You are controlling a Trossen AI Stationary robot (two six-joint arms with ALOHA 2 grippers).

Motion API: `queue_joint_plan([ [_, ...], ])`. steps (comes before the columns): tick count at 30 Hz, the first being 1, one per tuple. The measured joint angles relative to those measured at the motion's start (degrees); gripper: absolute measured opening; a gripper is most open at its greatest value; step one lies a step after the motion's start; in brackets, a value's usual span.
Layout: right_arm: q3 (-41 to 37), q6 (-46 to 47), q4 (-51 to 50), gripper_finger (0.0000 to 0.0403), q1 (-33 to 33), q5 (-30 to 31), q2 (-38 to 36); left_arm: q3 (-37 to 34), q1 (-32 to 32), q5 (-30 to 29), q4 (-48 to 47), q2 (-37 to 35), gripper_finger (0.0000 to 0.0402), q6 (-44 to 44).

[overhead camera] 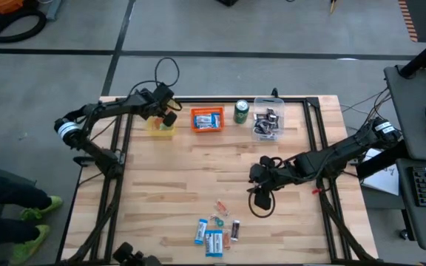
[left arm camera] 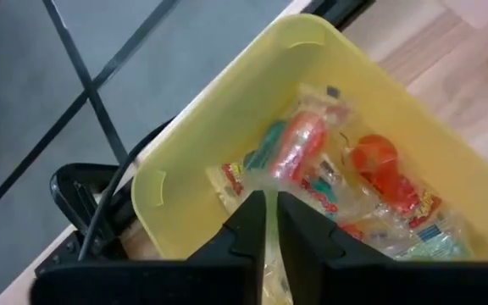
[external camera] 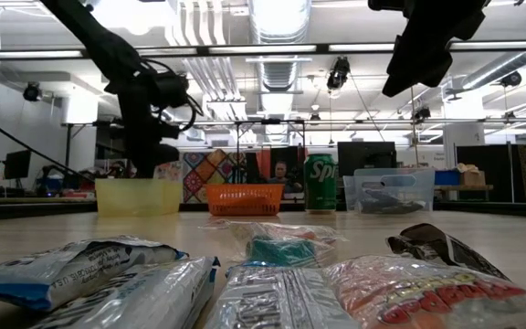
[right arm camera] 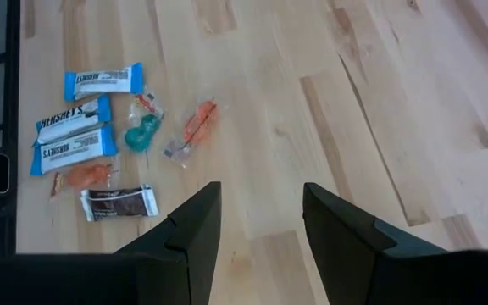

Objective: Organize candy in baskets
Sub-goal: Put the green gummy into the yellow bin, then put the brown chocolate into the transparent bin

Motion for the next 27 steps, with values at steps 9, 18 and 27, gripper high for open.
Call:
queue_joint_plan([
  [9,0.0,0.4,1.1,0.0155,0.0,0.0,0.0,0.0,-0.2,-0.2,-2.8,-1.4,0.0077,0.7],
  [18,-1.7,-1.7,7.2,0.0155,0.3,4.0,1.0,-0.6,-8.1,11.9,-12.0,-10.9,0.0091,-8.1],
  [27,-2.6,-7.3,15.4,0.0155,0.5,4.5,9.3,-4.1,-29.7,12.5,-7.3,-20.2,0.0091,-16.4],
])
